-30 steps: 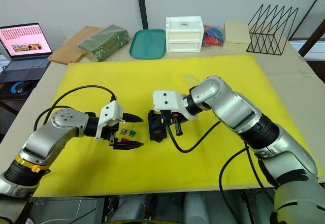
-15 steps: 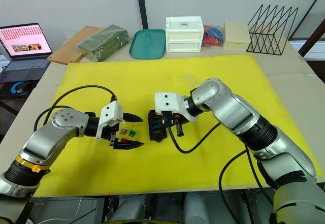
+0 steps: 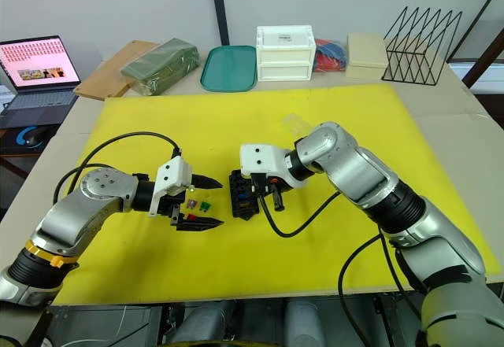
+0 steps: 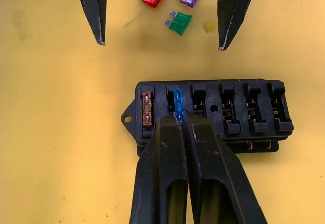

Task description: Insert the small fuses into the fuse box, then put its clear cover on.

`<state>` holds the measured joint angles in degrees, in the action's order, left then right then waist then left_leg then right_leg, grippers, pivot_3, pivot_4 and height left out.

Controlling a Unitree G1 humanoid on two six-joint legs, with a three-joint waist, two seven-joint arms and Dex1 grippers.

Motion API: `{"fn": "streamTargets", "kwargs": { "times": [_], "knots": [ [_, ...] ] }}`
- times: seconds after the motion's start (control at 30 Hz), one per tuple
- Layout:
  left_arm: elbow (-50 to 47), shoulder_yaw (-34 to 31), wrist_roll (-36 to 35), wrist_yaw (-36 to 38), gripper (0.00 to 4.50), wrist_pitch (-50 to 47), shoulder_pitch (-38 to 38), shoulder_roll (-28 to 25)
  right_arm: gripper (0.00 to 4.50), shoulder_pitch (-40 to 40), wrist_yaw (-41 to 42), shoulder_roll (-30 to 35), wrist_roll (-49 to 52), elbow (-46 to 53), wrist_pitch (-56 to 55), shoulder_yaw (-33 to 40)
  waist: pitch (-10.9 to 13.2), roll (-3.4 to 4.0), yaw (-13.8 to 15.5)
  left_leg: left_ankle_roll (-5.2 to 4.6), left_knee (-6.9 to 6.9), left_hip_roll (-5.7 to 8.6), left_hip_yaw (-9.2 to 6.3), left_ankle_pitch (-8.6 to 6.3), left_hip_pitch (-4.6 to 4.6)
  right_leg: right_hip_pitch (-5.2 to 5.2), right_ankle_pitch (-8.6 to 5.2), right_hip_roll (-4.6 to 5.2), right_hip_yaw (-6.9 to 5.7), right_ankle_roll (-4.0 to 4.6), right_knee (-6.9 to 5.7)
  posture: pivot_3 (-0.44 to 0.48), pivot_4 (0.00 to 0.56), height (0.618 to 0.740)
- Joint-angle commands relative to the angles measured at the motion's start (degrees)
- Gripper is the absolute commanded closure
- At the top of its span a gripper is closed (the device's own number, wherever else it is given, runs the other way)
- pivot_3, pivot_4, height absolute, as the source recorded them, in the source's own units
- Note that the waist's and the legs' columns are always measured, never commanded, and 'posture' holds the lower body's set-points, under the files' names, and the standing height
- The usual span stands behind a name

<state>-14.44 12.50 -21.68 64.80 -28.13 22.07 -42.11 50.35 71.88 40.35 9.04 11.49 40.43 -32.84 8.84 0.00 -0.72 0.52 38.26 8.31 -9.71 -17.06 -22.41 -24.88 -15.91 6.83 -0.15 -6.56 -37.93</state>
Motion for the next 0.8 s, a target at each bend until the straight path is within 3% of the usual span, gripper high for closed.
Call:
{"fn": "streamTargets", "kwargs": {
  "times": [0.03,0.37,0.8],
  "knots": [
    [-0.6,-0.9,0.3,-0.2,0.03,1.0,0.0,0.1,4.5,-0.4,0.4,-0.5,-0.7,0.8,-0.5,0.3,0.0,0.0,0.0,0.0,0.0,0.0,0.0,0.0,0.0,0.0,0.0,0.0,0.0,0.0,0.0,0.0,0.15,0.74],
    [-0.7,-0.8,0.3,-0.3,0.03,1.3,-0.2,0.3,4.5,0.6,1.7,-0.3,0.0,2.7,-0.2,1.8,0.0,0.0,0.0,0.0,0.0,0.0,0.0,0.0,0.0,0.0,0.0,0.0,0.0,0.0,0.0,0.0,0.15,0.74],
    [-0.7,-0.7,0.9,-0.4,0.03,1.3,0.0,1.1,4.5,-0.4,1.0,-0.4,-5.1,1.8,-1.0,-1.7,0.0,0.0,0.0,0.0,0.01,0.0,0.0,0.0,0.0,0.01,0.0,0.0,0.0,0.0,-0.01,0.0,0.15,0.74]
  ]
}}
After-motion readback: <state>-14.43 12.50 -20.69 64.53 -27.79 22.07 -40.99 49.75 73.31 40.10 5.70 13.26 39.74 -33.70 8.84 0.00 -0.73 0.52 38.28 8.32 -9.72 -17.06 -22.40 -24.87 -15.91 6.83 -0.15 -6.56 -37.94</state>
